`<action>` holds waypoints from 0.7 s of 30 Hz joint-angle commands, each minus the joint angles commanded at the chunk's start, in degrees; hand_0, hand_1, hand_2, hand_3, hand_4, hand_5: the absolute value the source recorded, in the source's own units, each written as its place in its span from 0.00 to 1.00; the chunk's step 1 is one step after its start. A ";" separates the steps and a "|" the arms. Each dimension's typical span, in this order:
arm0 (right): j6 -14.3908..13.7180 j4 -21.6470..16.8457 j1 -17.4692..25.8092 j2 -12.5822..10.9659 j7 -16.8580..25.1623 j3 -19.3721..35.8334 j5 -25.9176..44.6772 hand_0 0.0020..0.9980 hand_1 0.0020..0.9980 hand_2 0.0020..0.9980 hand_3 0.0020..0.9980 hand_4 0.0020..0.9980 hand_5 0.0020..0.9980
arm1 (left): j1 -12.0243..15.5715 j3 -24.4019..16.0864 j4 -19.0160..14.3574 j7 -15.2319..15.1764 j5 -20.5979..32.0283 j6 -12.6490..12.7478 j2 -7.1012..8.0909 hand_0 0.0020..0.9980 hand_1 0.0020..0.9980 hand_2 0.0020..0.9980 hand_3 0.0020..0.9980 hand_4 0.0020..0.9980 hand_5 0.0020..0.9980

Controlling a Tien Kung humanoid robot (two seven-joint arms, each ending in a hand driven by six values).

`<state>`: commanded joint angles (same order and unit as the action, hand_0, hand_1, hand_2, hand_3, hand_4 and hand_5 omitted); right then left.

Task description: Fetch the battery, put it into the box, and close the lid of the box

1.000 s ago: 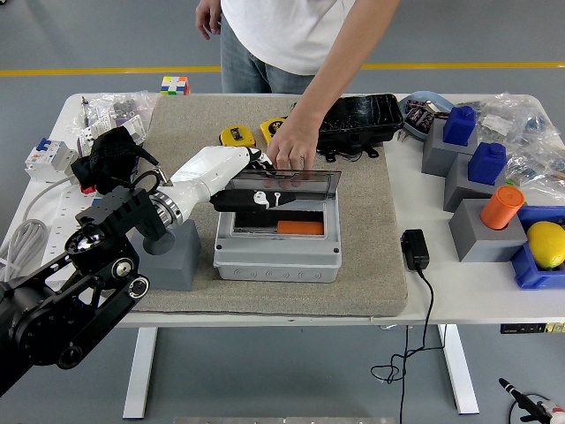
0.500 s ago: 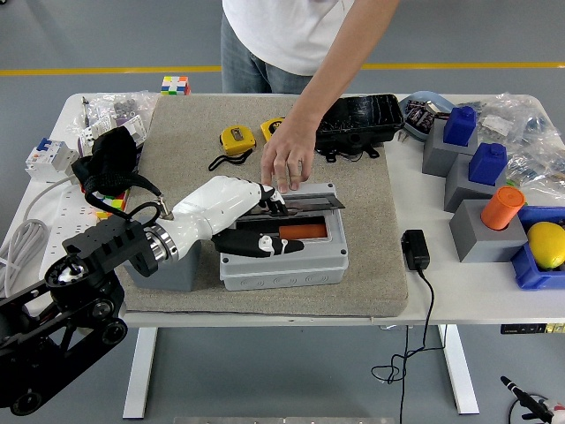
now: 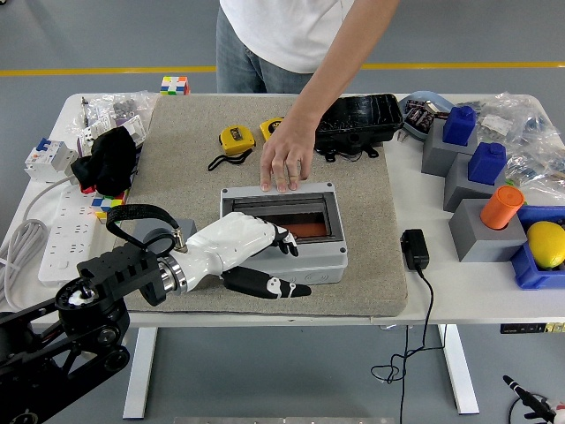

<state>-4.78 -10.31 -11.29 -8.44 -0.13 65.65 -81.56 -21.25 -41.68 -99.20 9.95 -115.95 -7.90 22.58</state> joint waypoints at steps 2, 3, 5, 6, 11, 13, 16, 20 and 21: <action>-0.02 0.00 -0.02 0.02 0.04 -0.13 0.15 0.87 0.79 0.77 0.85 1.00 1.00 | 0.14 -0.32 0.00 -0.33 -0.15 0.50 -0.25 0.52 0.65 0.66 0.67 1.00 1.00; 0.00 0.00 -0.02 0.03 0.00 0.04 -0.01 0.87 0.79 0.77 0.85 1.00 1.00 | 0.21 -0.88 -0.06 -1.01 -0.65 1.64 -0.45 0.53 0.66 0.66 0.67 1.00 1.00; 0.00 0.00 0.00 0.06 -0.01 0.13 -0.07 0.87 0.79 0.77 0.85 1.00 1.00 | 0.20 -2.23 -0.33 -2.27 -1.57 3.71 -0.73 0.53 0.66 0.66 0.67 1.00 1.00; 0.02 0.00 0.01 0.08 -0.04 0.30 -0.24 0.87 0.79 0.77 0.85 1.00 1.00 | 0.01 -3.60 -0.50 -3.29 -1.71 4.98 -1.00 0.53 0.66 0.66 0.67 1.00 1.00; 0.01 0.00 -0.01 0.25 0.00 -0.01 0.02 0.87 0.79 0.77 0.85 1.00 1.00 | -0.87 -9.61 -0.39 -5.74 -1.24 7.47 -2.46 0.54 0.66 0.66 0.67 1.00 1.00; -0.01 0.00 -0.04 0.30 0.05 -0.35 0.34 0.87 0.79 0.77 0.85 1.00 1.00 | -0.92 -11.95 -0.13 -6.60 -0.90 8.15 -3.24 0.54 0.66 0.66 0.67 1.00 1.00; 0.01 0.00 0.03 0.42 -0.02 -0.05 0.06 0.87 0.79 0.77 0.85 1.00 1.00 | -0.69 -16.21 1.27 -9.42 1.98 9.73 -5.04 0.65 0.71 0.69 0.69 1.00 1.00; 0.06 0.00 0.23 0.63 -0.08 0.13 -0.23 0.87 0.79 0.77 0.85 1.00 1.00 | -0.12 -22.35 4.25 -14.33 9.72 11.20 -8.07 0.65 0.71 0.69 0.69 1.00 1.00; 0.07 0.00 0.27 0.73 -0.08 0.04 -0.16 0.87 0.79 0.77 0.85 1.00 1.00 | 0.05 -24.39 5.49 -15.93 12.32 11.25 -9.06 0.76 0.79 0.77 0.77 1.00 1.00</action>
<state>-4.71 -10.31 -11.02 -7.71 -0.20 65.69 -81.72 -21.20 -66.07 -93.72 -5.98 -103.63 3.35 13.52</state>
